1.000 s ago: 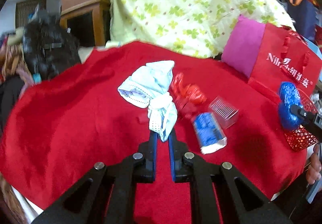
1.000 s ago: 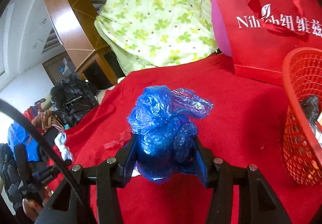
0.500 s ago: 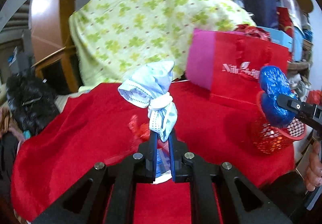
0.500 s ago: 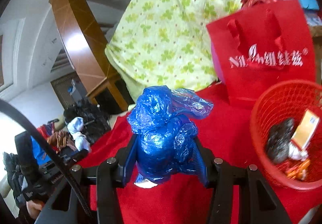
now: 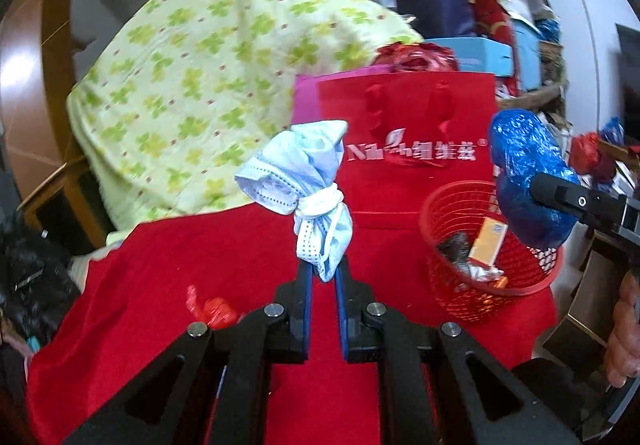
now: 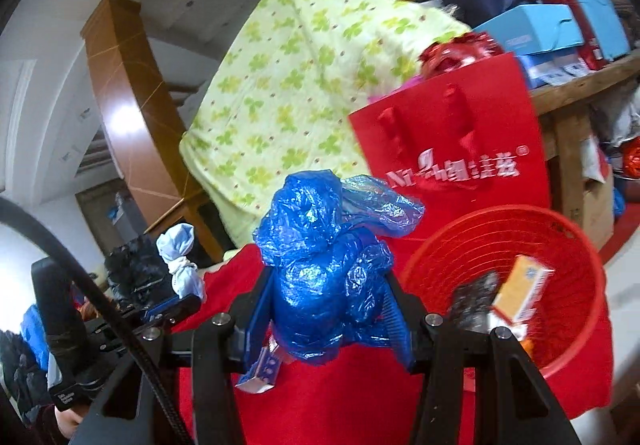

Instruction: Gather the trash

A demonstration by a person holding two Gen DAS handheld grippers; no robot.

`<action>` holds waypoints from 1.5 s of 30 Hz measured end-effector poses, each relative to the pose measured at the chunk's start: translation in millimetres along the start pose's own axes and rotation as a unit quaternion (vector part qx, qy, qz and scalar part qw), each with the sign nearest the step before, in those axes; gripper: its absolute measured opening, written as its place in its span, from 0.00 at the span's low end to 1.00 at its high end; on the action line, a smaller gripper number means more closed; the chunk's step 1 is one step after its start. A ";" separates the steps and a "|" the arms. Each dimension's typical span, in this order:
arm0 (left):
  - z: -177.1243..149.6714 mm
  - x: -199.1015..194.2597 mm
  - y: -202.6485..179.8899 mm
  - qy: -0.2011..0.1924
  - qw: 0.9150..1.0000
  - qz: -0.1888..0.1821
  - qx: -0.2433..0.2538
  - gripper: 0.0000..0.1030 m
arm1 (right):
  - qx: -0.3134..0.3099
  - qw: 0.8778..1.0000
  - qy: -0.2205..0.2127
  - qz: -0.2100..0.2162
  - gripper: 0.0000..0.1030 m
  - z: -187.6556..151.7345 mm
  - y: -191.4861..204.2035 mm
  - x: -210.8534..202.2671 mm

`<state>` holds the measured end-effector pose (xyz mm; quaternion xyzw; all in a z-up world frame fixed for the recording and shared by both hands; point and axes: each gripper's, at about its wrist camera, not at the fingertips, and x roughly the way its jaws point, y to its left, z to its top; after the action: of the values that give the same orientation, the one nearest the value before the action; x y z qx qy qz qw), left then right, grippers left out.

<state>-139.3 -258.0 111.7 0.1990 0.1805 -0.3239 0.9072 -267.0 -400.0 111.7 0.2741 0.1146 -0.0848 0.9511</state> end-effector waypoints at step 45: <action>-59.1 68.0 38.7 0.101 0.980 -0.144 -0.095 0.48 | 0.118 0.992 -0.018 -0.039 0.66 6.1 -86.5 5.0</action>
<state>-76.1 -237.3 39.6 0.1159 0.3279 -0.4111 0.8426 -280.5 -476.1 72.0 0.3779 0.0970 -0.1399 0.9101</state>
